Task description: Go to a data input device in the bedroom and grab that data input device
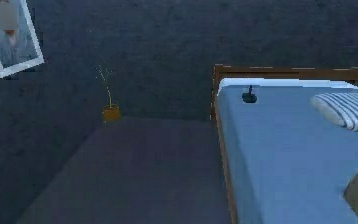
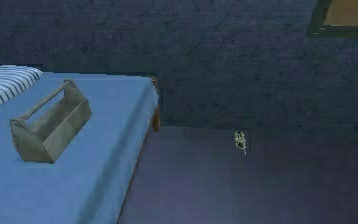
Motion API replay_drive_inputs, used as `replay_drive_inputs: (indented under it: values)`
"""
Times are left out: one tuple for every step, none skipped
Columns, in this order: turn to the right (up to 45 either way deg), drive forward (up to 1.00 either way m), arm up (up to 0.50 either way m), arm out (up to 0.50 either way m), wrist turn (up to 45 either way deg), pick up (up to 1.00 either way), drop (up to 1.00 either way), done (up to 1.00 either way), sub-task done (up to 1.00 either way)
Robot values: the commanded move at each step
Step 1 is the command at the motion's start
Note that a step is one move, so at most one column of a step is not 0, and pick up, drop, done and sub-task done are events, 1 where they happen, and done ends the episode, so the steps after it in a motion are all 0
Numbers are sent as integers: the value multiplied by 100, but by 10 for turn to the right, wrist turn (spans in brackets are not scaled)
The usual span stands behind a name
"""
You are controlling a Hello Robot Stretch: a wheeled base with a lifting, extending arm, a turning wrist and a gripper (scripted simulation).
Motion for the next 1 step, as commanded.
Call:
replay_drive_inputs:
  values:
    - [0, 95, 0, 0, 0, 0, 0, 0, 0]
